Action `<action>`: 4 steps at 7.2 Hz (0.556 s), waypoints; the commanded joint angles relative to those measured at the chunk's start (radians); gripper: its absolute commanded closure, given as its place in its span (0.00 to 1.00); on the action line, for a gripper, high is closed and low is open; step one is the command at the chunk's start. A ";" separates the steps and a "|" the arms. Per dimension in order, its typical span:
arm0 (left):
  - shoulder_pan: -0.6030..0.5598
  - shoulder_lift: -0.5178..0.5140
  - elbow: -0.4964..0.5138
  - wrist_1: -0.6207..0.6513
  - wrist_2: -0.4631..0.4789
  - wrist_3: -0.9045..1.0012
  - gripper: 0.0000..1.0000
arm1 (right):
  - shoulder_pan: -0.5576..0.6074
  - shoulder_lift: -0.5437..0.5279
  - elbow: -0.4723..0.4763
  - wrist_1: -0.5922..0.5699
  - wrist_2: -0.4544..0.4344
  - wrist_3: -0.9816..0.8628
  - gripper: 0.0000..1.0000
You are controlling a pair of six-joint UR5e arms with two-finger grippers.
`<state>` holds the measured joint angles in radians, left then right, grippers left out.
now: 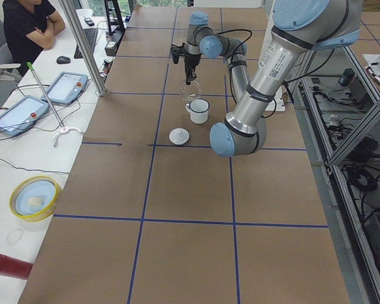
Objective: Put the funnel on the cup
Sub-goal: 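Carry the glass funnel with the left gripper over the open mug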
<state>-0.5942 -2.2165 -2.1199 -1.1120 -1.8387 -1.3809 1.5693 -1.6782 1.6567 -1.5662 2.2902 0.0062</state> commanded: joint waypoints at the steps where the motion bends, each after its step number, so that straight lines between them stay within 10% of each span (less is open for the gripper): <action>1: 0.123 -0.040 0.015 0.083 0.084 0.014 1.00 | 0.000 0.000 0.000 0.000 0.000 0.000 0.00; 4: 0.128 -0.037 0.063 0.077 0.122 0.031 1.00 | 0.000 0.000 0.000 0.000 0.000 0.000 0.00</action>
<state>-0.4703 -2.2533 -2.0729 -1.0326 -1.7301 -1.3604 1.5693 -1.6782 1.6567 -1.5662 2.2902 0.0061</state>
